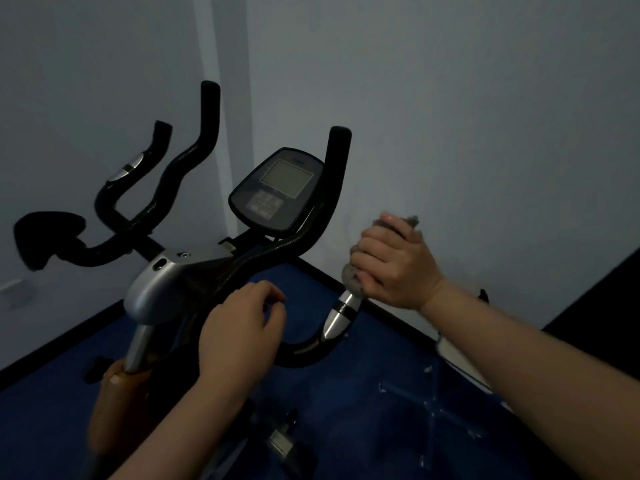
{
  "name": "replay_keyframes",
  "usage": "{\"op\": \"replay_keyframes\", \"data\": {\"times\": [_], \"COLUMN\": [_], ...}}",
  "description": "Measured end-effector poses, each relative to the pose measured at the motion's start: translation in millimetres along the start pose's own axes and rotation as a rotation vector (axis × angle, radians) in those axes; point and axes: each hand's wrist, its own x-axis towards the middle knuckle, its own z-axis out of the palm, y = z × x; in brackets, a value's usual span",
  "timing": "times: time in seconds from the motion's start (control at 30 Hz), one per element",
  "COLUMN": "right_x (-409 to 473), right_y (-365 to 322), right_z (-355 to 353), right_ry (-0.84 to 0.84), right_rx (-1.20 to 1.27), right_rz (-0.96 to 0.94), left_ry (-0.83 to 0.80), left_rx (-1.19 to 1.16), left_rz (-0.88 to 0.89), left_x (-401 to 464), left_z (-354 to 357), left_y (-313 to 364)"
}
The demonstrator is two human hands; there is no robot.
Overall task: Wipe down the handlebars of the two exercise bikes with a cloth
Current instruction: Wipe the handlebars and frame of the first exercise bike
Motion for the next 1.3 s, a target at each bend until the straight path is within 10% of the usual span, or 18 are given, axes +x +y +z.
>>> {"op": "replay_keyframes", "data": {"times": [0.1,0.3,0.47,0.67,1.0,1.13,1.3], "right_x": [-21.1,11.1,11.8,15.4,-36.6,-12.7,52.8], "right_y": [-57.7,27.5,23.8,-68.8,-90.2,-97.8,-146.1], "right_z": [22.7,-0.3,-1.2,16.6,-30.7,-37.7,7.1], "right_ry": [0.115,-0.134,-0.039,0.508,-0.307,-0.497,-0.872], "right_rx": [0.212,0.048,0.252,0.537,0.508,0.448,0.288], "right_rz": [0.323,-0.312,0.371,1.267,0.242,0.210,0.194], "left_ry": [0.011,-0.008,-0.005,0.018,0.186,0.384,0.401], "left_rx": [-0.010,0.023,0.044,0.049,-0.251,-0.413,0.113], "left_rz": [-0.003,0.005,0.012,0.016,0.011,0.077,-0.114], "left_x": [0.1,0.3,1.1,4.0,-1.2,-14.6,-31.3], "left_z": [1.1,0.1,0.8,4.1,0.0,-15.9,-32.4], "left_y": [-2.3,-3.1,-1.8,-2.1,-6.5,-9.6,-51.5]}}
